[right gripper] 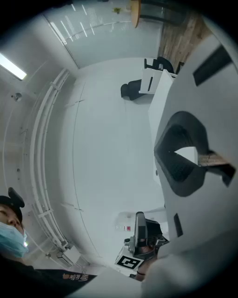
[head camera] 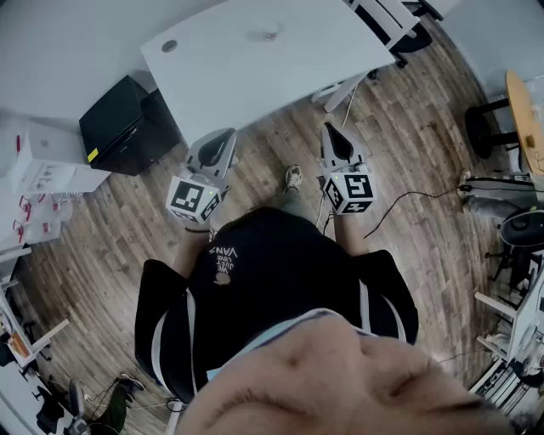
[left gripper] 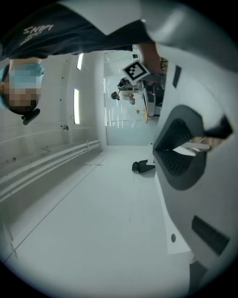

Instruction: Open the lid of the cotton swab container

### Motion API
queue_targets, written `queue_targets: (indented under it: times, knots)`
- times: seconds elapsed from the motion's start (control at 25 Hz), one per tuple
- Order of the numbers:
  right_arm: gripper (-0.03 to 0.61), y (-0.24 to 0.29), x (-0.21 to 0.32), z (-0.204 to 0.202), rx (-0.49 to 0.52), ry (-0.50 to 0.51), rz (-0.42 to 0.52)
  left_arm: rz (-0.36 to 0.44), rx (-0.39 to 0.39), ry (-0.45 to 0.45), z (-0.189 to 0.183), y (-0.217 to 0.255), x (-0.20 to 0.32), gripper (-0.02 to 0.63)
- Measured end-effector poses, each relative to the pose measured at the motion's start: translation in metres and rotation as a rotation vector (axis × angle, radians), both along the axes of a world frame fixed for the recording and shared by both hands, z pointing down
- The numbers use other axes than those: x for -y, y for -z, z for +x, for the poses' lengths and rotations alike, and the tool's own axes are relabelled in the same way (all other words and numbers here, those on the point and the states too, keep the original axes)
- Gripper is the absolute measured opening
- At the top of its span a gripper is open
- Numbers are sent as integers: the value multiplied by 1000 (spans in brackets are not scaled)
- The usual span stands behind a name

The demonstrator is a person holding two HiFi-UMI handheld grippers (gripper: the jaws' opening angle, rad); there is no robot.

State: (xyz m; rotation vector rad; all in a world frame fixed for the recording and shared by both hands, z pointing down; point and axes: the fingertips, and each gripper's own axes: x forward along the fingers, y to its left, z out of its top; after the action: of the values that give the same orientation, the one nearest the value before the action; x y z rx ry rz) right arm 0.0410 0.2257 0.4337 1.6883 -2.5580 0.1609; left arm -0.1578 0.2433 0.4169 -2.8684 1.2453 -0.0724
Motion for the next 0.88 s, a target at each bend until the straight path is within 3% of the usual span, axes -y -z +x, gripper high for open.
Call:
queue_targets:
  times: [0.2, 0.88]
  knots:
    - [12, 3, 13, 3, 47, 7, 13, -11, -4, 7, 1, -3, 15, 17]
    - [12, -2, 102, 28, 21, 65, -12, -45, -16, 20, 35, -13, 104, 17]
